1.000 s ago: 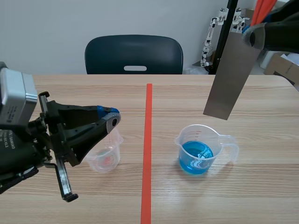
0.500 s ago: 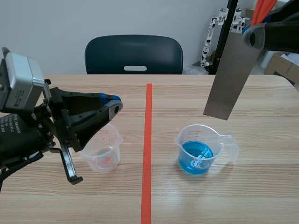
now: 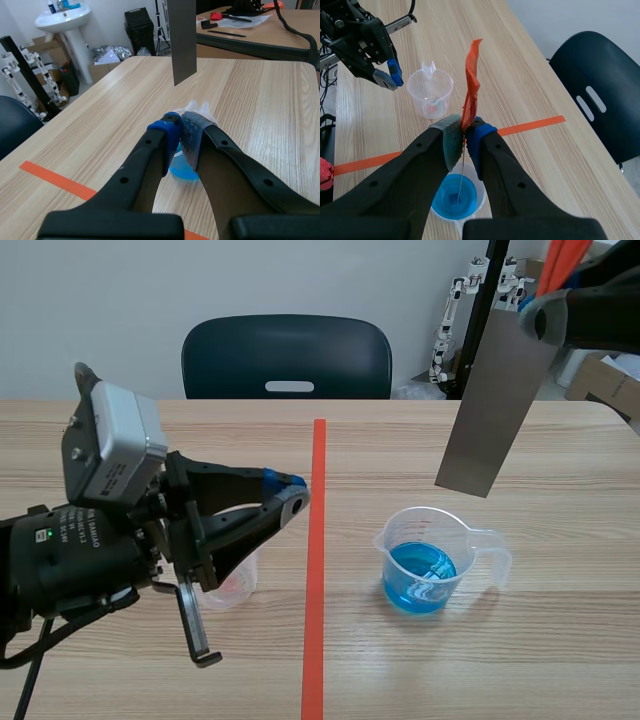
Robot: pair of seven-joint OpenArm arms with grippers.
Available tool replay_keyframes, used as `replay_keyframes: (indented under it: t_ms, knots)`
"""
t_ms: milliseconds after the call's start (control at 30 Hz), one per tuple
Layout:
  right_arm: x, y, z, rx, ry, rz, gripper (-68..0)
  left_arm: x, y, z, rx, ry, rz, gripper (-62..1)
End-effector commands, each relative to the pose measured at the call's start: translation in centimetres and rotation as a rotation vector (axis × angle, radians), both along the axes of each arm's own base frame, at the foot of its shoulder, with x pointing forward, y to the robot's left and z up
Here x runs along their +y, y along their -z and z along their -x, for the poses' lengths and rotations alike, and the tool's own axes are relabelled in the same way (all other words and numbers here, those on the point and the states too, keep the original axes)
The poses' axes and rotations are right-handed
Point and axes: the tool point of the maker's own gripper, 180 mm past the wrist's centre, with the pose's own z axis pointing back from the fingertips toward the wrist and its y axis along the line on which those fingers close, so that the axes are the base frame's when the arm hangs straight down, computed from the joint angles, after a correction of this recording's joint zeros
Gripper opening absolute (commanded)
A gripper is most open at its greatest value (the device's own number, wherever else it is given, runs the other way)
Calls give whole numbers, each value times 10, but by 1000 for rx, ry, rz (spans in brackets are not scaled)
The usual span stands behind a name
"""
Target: Do the redox reaction experiment. move the plate over the blue solution
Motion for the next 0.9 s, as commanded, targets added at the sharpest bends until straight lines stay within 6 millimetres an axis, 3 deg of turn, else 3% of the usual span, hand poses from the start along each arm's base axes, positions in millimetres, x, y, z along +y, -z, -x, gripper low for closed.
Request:
replay_keyframes:
  t_ms: [0, 167, 533, 867]
  knots:
    - [1, -9, -1, -10, -4, -29, -669, -9, -11, -5, -20, 6, 25, -565]
    - [1, -9, -1, -10, -4, -29, -669, -21, -6, -13, -18, 0, 11, -565]
    - [1, -9, -1, -10, -4, -29, -669, -26, 32, -40, 78, -54, -7, -565]
    - [1, -9, -1, -10, -4, -29, -669, -32, 31, -44, 75, -54, 16, -565]
